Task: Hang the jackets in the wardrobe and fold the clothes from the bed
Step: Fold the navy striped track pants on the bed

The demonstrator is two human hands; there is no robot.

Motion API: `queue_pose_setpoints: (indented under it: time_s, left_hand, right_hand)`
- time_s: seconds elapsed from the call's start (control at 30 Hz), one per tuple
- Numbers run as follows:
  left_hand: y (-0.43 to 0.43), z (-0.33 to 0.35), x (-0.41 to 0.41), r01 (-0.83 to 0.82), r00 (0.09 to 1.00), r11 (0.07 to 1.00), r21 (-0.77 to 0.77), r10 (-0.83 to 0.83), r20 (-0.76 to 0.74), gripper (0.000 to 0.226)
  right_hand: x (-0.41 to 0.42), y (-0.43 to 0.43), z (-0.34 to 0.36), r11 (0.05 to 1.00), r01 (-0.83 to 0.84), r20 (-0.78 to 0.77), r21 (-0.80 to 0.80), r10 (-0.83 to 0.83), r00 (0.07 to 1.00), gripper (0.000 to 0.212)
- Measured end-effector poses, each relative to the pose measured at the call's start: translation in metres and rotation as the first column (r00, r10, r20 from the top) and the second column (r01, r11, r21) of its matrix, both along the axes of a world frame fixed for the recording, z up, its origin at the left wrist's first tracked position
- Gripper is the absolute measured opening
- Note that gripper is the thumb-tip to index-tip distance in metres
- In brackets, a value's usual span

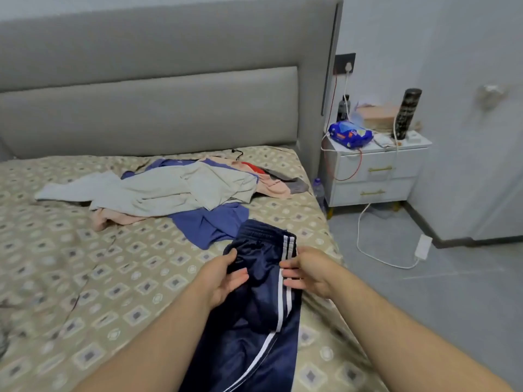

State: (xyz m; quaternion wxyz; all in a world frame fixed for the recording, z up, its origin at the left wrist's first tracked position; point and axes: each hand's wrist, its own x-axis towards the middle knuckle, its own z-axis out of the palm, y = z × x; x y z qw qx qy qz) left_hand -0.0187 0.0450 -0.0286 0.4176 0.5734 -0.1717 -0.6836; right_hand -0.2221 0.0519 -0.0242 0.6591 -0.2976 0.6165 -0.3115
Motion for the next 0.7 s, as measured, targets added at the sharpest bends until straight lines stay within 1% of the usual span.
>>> queue_pose_setpoints:
  time_s: [0.07,0.1,0.2,0.3,0.33,0.37,0.4,0.43,0.47,0.5,0.53,0.57,0.6,0.63,0.7]
  left_hand:
    - [-0.025,-0.01,-0.009,-0.027,0.998,0.999,-0.034,0.025,-0.061,0.027]
    - [-0.038,-0.014,-0.012,-0.025,0.998,0.998,-0.051,0.022,-0.066,0.027]
    - [-0.082,-0.026,-0.024,0.003,1.0,0.996,-0.091,-0.004,-0.016,0.026]
    - [-0.117,-0.04,-0.036,0.093,0.995,0.986,-0.14,-0.087,0.048,0.036]
    - [-0.124,-0.044,-0.04,0.128,0.99,0.979,-0.16,-0.116,0.081,0.04]
    - [-0.126,-0.048,-0.042,0.158,0.983,0.971,-0.178,-0.138,0.121,0.049]
    - [-0.125,-0.051,-0.043,0.191,0.972,0.963,-0.192,-0.158,0.175,0.062]
    - [-0.12,-0.055,-0.043,0.228,0.955,0.953,-0.2,-0.179,0.236,0.073]
    - [-0.112,-0.059,-0.041,0.263,0.934,0.943,-0.203,-0.196,0.297,0.078]
    - [-0.1,-0.061,-0.039,0.295,0.913,0.933,-0.207,-0.211,0.349,0.076]
    - [-0.088,-0.064,-0.034,0.324,0.892,0.922,-0.211,-0.223,0.394,0.069]
    - [-0.073,-0.067,-0.026,0.353,0.867,0.911,-0.213,-0.233,0.44,0.057]
    - [-0.056,-0.069,-0.017,0.378,0.843,0.901,-0.212,-0.24,0.482,0.042]
    - [-0.038,-0.071,-0.005,0.387,0.823,0.898,-0.207,-0.236,0.516,0.033]
    - [0.003,-0.076,0.025,0.355,0.791,0.918,-0.179,-0.192,0.581,0.03]
  right_hand:
    - [-0.006,-0.021,-0.018,0.999,0.042,0.042,-0.033,-0.041,0.998,0.046]
    - [-0.007,-0.032,-0.025,0.997,0.057,0.051,-0.057,-0.054,0.997,0.053]
    - [-0.012,-0.059,-0.037,0.988,0.082,0.072,-0.127,-0.073,0.995,0.067]
    - [-0.016,-0.082,-0.061,0.976,0.086,0.063,-0.202,-0.075,0.995,0.082]
    - [-0.016,-0.085,-0.069,0.975,0.055,0.025,-0.217,-0.051,0.998,0.09]
    - [-0.015,-0.087,-0.077,0.972,0.007,-0.029,-0.234,-0.014,0.999,0.102]
    - [-0.013,-0.085,-0.083,0.967,-0.056,-0.1,-0.248,0.031,0.994,0.112]
    - [-0.011,-0.08,-0.09,0.957,-0.127,-0.187,-0.262,0.079,0.979,0.117]
    - [-0.01,-0.073,-0.093,0.946,-0.182,-0.254,-0.267,0.113,0.961,0.115]
    - [-0.009,-0.066,-0.098,0.935,-0.216,-0.287,-0.281,0.133,0.949,0.11]
    - [-0.009,-0.058,-0.099,0.919,-0.252,-0.322,-0.302,0.151,0.935,0.104]
    - [-0.008,-0.051,-0.099,0.902,-0.292,-0.378,-0.319,0.161,0.912,0.096]
    - [-0.007,-0.041,-0.098,0.886,-0.338,-0.447,-0.319,0.174,0.878,0.086]
    - [-0.006,-0.031,-0.096,0.864,-0.388,-0.515,-0.32,0.185,0.837,0.074]
    - [-0.001,-0.008,-0.09,0.831,-0.463,-0.596,-0.309,0.21,0.775,0.055]
